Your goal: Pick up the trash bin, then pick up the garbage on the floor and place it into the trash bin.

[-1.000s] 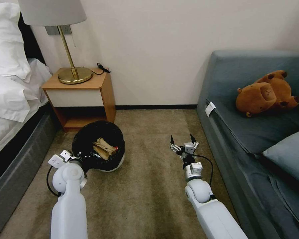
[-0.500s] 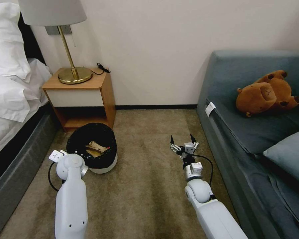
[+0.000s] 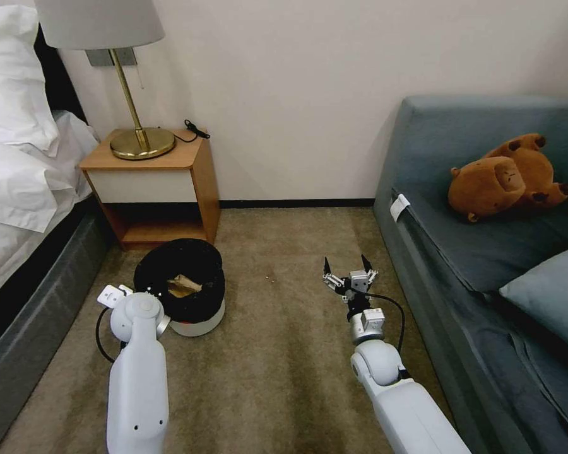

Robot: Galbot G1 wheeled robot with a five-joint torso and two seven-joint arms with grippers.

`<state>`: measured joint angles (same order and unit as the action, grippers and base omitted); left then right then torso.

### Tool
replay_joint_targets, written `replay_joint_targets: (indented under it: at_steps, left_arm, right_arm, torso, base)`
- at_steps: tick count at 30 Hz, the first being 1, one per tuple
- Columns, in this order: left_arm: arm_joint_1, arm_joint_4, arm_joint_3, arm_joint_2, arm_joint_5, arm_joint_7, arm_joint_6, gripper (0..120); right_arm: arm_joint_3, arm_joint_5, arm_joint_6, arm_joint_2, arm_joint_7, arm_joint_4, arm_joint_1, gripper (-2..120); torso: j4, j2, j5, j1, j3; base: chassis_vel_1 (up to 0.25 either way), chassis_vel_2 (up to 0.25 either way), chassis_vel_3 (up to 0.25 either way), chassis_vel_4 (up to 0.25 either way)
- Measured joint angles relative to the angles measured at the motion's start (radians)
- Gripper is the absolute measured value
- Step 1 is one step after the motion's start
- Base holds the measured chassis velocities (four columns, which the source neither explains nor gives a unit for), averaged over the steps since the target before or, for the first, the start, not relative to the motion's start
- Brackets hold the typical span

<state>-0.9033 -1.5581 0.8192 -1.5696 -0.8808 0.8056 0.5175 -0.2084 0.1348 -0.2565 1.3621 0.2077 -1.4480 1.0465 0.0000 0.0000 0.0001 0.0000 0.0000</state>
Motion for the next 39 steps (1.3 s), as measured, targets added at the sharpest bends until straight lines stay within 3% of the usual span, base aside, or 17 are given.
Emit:
replay_joint_targets:
  at_steps: [13,15,17,18,19,21,22,26,27,28,29,30,32,34,35,36,39]
  left_arm:
    - [-0.051,-0.073,-0.001,-0.003,0.03,-0.051,0.011,96]
    - [-0.081,-0.113,-0.003,-0.002,0.058,-0.134,0.01,100]
    - [-0.091,-0.125,-0.003,-0.002,0.073,-0.166,0.008,100]
    - [-0.108,-0.148,-0.002,-0.002,0.104,-0.23,0.005,100]
    - [-0.108,-0.148,-0.002,-0.002,0.104,-0.23,0.005,100]
    - [-0.144,-0.193,-0.003,-0.003,0.216,-0.372,-0.018,100]
    - [-0.144,-0.193,-0.003,-0.003,0.216,-0.372,-0.018,100]
    - [-0.187,-0.234,-0.009,-0.008,0.391,-0.535,-0.079,100]
    - [-0.187,-0.234,-0.009,-0.008,0.391,-0.535,-0.079,100]
    - [-0.207,-0.249,-0.013,-0.011,0.459,-0.623,-0.093,100]
    - [-0.207,-0.249,-0.013,-0.011,0.459,-0.623,-0.093,100]
    - [-0.227,-0.254,-0.019,-0.013,0.548,-0.712,-0.125,100]
    - [-0.235,-0.256,-0.02,-0.014,0.58,-0.742,-0.137,100]
    - [-0.274,-0.262,-0.033,-0.014,0.686,-0.848,-0.208,100]
    - [-0.274,-0.262,-0.033,-0.014,0.686,-0.848,-0.208,100]
    - [-0.289,-0.247,-0.046,-0.012,0.725,-0.887,-0.27,100]
    - [-0.295,-0.236,-0.053,-0.01,0.743,-0.902,-0.297,100]
  right_arm:
    - [0.0,0.0,0.0,0.0,0.0,0.0,0.0,100]
    - [0.0,0.0,0.0,0.0,0.0,0.0,0.0,100]
    - [0.0,0.0,0.0,0.0,0.0,0.0,0.0,100]
    - [0.0,0.0,0.0,0.0,0.0,0.0,0.0,100]
    - [0.0,0.0,0.0,0.0,0.0,0.0,0.0,100]
    - [0.0,0.0,0.0,0.0,0.0,0.0,0.0,100]
    - [0.0,0.0,0.0,0.0,0.0,0.0,0.0,100]
    - [0.0,0.0,0.0,0.0,0.0,0.0,0.0,100]
    - [0.0,0.0,0.0,0.0,0.0,0.0,0.0,100]
    - [0.0,0.0,0.0,0.0,0.0,0.0,0.0,100]
    - [0.0,0.0,0.0,0.0,0.0,0.0,0.0,100]
    - [0.0,0.0,0.0,0.0,0.0,0.0,0.0,100]
    - [0.0,0.0,0.0,0.0,0.0,0.0,0.0,100]
    - [0.0,0.0,0.0,0.0,0.0,0.0,0.0,100]
    - [0.0,0.0,0.0,0.0,0.0,0.0,0.0,100]
    - [0.0,0.0,0.0,0.0,0.0,0.0,0.0,100]
    - [0.0,0.0,0.0,0.0,0.0,0.0,0.0,100]
  torso:
    - [0.0,0.0,-0.0001,0.0,0.0]
    - [0.0,0.0,-0.0002,0.0,0.0]
    - [0.0,0.0,-0.0001,0.0,0.0]
    - [0.0,0.0,-0.0001,0.0,0.0]
    - [0.0,0.0,-0.0001,0.0,0.0]
    - [0.0,0.0,0.0,0.0,0.0]
    - [0.0,0.0,0.0,0.0,0.0]
    - [0.0002,0.0,0.0,0.0,0.0]
    - [0.0002,0.0,0.0,0.0,0.0]
    - [0.0001,0.0,0.0,0.0,0.0]
    - [0.0001,0.0,0.0,0.0,0.0]
    - [0.0,0.0,0.0,0.0,0.0]
    - [-0.0001,0.0,-0.0001,0.0,0.0]
    - [0.0001,0.0,-0.0001,0.0,0.0]
    - [0.0001,0.0,-0.0001,0.0,0.0]
    - [0.0,0.0,0.0002,0.0,0.0]
    - [0.0,0.0,-0.0002,0.0,0.0]
  base:
    - [0.0,0.0,0.0,0.0]
    - [0.0,0.0,0.0,0.0]
    - [0.0,0.0,0.0,0.0]
    - [0.0,0.0,0.0,0.0]
    - [0.0,0.0,0.0,0.0]
    - [0.0,0.0,0.0,0.0]
    - [0.0,0.0,0.0,0.0]
    - [0.0,0.0,0.0,0.0]
    - [0.0,0.0,0.0,0.0]
    - [0.0,0.0,0.0,0.0]
    - [0.0,0.0,0.0,0.0]
    - [0.0,0.0,0.0,0.0]
    - [0.0,0.0,0.0,0.0]
    - [0.0,0.0,0.0,0.0]
    - [0.0,0.0,0.0,0.0]
    - [0.0,0.0,0.0,0.0]
    - [0.0,0.0,0.0,0.0]
